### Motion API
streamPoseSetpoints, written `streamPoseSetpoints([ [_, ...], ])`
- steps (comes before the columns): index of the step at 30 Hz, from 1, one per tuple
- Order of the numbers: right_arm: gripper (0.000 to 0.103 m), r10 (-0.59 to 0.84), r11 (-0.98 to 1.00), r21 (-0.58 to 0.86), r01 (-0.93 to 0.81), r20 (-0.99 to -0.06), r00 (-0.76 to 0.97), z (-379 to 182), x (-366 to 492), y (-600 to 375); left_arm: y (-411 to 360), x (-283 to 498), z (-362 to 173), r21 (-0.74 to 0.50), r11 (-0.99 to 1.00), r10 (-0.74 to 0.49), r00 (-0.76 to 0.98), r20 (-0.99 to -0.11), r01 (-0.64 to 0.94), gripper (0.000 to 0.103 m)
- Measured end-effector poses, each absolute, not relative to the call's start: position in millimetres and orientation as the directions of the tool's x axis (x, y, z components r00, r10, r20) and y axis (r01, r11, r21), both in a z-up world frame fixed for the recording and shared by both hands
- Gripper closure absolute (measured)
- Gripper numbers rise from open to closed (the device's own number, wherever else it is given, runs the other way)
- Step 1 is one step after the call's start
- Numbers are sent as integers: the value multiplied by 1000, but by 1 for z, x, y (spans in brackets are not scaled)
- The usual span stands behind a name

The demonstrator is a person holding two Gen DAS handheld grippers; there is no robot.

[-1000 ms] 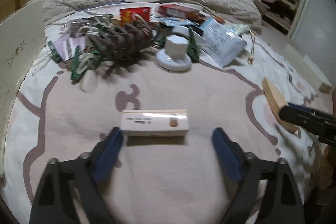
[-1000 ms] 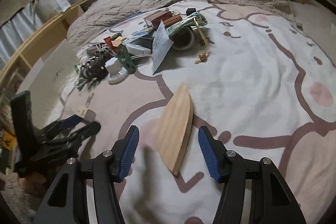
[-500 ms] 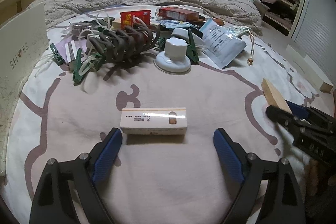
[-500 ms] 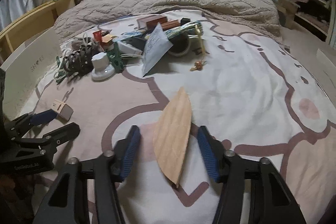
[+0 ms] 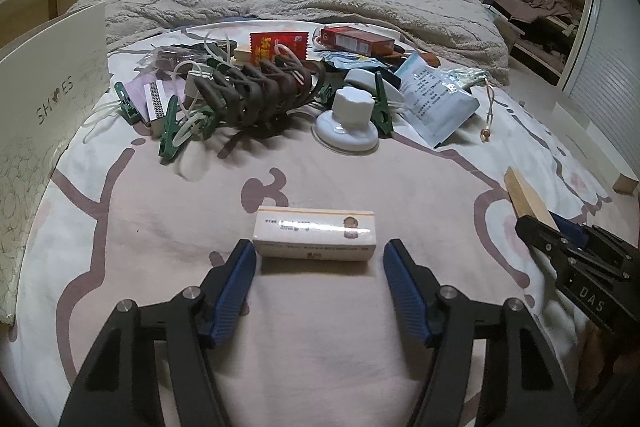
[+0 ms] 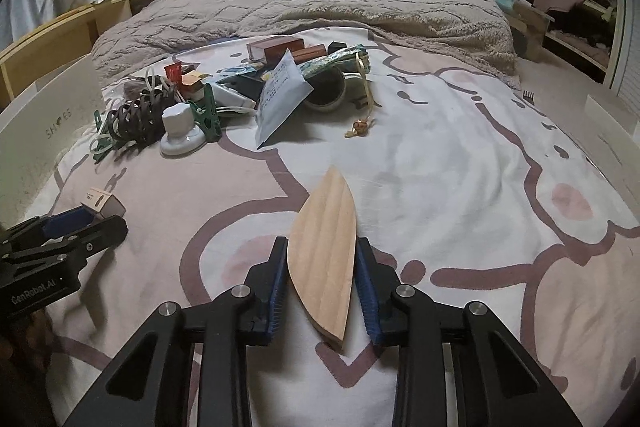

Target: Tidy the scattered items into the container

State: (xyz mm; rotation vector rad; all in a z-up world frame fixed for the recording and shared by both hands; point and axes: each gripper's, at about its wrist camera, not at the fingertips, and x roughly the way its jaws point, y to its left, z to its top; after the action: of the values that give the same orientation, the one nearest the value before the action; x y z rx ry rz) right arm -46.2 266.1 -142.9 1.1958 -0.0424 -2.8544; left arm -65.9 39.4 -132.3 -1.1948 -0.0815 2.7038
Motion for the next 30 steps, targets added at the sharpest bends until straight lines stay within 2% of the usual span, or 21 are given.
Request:
streamPoseSetpoints([
  [5, 71, -48, -999, 39, 29, -708, -705, -143, -45, 265, 36, -69, -131, -147, -980, 200, -658, -726, -135, 38],
  [7, 71, -52, -999, 46, 27, -706, -707, -143, -44, 266, 33, -69, -131, -156, -980, 199, -661, -723, -124, 47],
  [13, 71, -50, -998, 54, 18, -695, -717, -140, -42, 268, 28, -66, -126, -187, -974, 222, -672, -706, -125, 48],
  [23, 71, -79, -996, 82, 31, -683, -726, -127, -40, 267, 28, -59, -101, -164, -976, 219, -712, -668, -146, 48],
  [30, 71, -117, -993, 102, 66, -642, -757, -99, -44, 256, 21, -58, -72, -141, -980, 200, -748, -633, -143, 48],
])
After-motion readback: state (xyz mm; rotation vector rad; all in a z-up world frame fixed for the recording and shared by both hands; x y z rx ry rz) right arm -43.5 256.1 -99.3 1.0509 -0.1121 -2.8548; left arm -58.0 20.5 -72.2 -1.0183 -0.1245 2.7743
